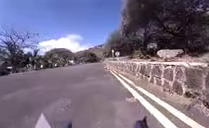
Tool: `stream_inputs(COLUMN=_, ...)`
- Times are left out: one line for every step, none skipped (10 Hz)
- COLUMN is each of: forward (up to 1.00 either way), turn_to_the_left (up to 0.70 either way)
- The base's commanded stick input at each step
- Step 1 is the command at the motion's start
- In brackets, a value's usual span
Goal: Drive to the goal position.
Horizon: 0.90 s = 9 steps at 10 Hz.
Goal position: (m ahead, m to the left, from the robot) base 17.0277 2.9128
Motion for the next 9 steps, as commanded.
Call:
stream_inputs(forward=0.5, turn_to_the_left=0.0)
stream_inputs(forward=0.5, turn_to_the_left=0.0)
stream_inputs(forward=0.5, turn_to_the_left=0.0)
stream_inputs(forward=0.5, turn_to_the_left=0.0)
stream_inputs(forward=0.5, turn_to_the_left=0.0)
stream_inputs(forward=0.5, turn_to_the_left=0.0)
stream_inputs(forward=0.5, turn_to_the_left=0.0)
stream_inputs(forward=0.5, turn_to_the_left=0.0)
stream_inputs(forward=0.5, turn_to_the_left=0.0)
